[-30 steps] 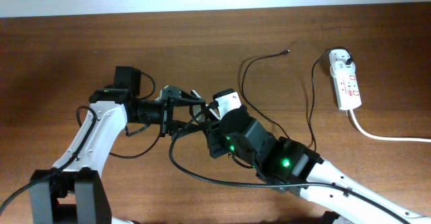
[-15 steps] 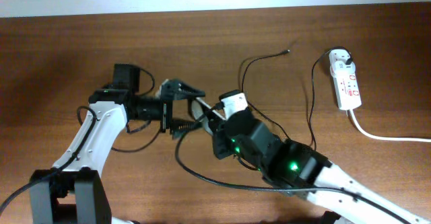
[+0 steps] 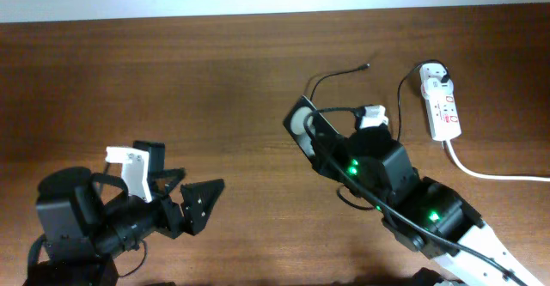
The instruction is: Plug charger to phone and switch on socket
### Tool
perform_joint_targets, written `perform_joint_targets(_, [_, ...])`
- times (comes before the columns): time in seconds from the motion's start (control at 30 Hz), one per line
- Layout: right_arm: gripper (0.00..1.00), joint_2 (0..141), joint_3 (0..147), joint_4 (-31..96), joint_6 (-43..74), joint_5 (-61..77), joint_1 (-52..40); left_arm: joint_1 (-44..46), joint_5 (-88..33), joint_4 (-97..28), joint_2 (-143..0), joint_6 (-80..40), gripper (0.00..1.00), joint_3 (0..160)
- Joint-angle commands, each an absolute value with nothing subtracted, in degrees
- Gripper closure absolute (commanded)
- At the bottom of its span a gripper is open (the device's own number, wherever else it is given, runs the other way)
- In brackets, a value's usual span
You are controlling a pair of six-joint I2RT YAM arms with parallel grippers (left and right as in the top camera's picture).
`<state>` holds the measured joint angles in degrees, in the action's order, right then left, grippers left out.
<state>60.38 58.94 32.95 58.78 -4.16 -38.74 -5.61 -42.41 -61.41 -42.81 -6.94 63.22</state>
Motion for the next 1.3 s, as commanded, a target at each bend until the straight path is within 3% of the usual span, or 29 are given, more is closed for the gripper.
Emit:
perform_joint_targets(0.0, [0.96,63.61,59.90,27.53,59.46,1.69,-38.54,-5.80,-33.10,-58.00,-43.72,-6.11,0.01,56.80])
perform_joint_targets(0.07, [0.96,66.04,59.90,26.11,59.46,2.46,-38.54,-5.80,-39.38,-45.98,-44.99,-19.90,0.01,47.59])
perform_joint_targets(0.17, [0.96,66.54,59.88,22.76,61.23,2.96,-38.61,-5.78,-53.52,-17.08,-51.05,-49.76,0.01,35.11])
perform_joint_targets(0.27, [0.96,68.77,59.79,21.21,69.41,3.75,-38.61,-5.74,-58.85,-3.77,-59.33,-69.82,0.01,34.52])
perform_joint_targets(0.37, [0.96,74.24,59.79,11.97,71.07,12.56,-38.87,-3.53,-57.12,6.22,-64.20,-77.89,0.01,34.52])
perform_joint_targets(0.57, [0.96,80.51,59.79,7.84,80.38,19.07,-42.72,-0.73,-50.43,6.96,-65.67,-86.83,0.04,34.52])
perform_joint_targets(0.63, [0.96,80.51,59.79,7.84,86.50,20.21,-43.38,-0.73,-48.80,7.62,-65.67,-88.33,0.16,34.52])
perform_joint_targets(0.7, [0.96,80.51,59.79,7.79,90.98,20.49,-44.25,-0.73,-48.36,11.22,-65.67,-89.45,0.36,34.52])
perform_joint_targets(0.83, [0.96,80.53,59.79,7.44,93.86,18.17,-44.25,-0.73,-48.38,14.13,-65.67,-96.27,0.53,34.52])
perform_joint_targets(1.03, [0.96,80.64,59.79,3.73,93.95,17.37,-44.31,2.48,-48.16,22.41,-65.67,-99.63,0.57,34.52])
perform_joint_targets(1.27, [0.96,80.64,59.79,1.76,93.91,17.37,-44.25,3.66,-47.99,21.80,-65.67,-99.57,0.94,34.52])
